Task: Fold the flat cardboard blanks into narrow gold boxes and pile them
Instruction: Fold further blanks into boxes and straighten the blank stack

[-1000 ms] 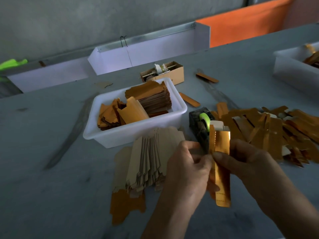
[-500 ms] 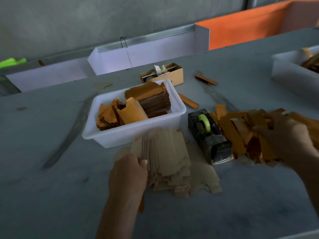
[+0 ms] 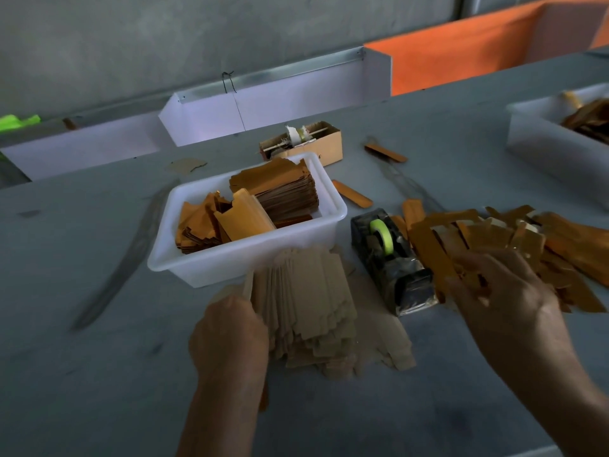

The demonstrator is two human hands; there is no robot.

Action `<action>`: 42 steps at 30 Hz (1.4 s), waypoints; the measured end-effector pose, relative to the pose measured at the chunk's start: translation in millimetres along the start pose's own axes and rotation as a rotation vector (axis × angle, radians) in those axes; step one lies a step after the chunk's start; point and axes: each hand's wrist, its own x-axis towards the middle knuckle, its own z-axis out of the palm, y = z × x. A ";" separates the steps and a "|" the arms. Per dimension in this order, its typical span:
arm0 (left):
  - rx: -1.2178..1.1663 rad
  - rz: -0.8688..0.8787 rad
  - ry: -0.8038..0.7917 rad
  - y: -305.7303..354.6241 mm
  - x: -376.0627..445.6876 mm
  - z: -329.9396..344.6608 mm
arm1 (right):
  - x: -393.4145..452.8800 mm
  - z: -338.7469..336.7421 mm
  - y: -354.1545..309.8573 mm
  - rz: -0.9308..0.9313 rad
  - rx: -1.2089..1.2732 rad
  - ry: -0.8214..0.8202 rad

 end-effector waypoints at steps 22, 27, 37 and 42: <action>-0.553 0.280 0.054 32.6 -49.4 -9.6 | -32.2 30.1 -60.4 0.592 1.102 -0.565; -1.013 -0.011 -0.442 19.4 -34.2 -13.9 | -38.0 25.2 -58.0 0.567 1.188 -0.680; -1.024 0.005 -0.416 17.0 -43.2 -4.4 | -54.2 25.8 -60.0 0.398 0.931 -0.550; -1.042 -0.033 -0.403 17.4 -44.7 -0.9 | -56.4 27.8 -59.5 0.287 0.758 -0.424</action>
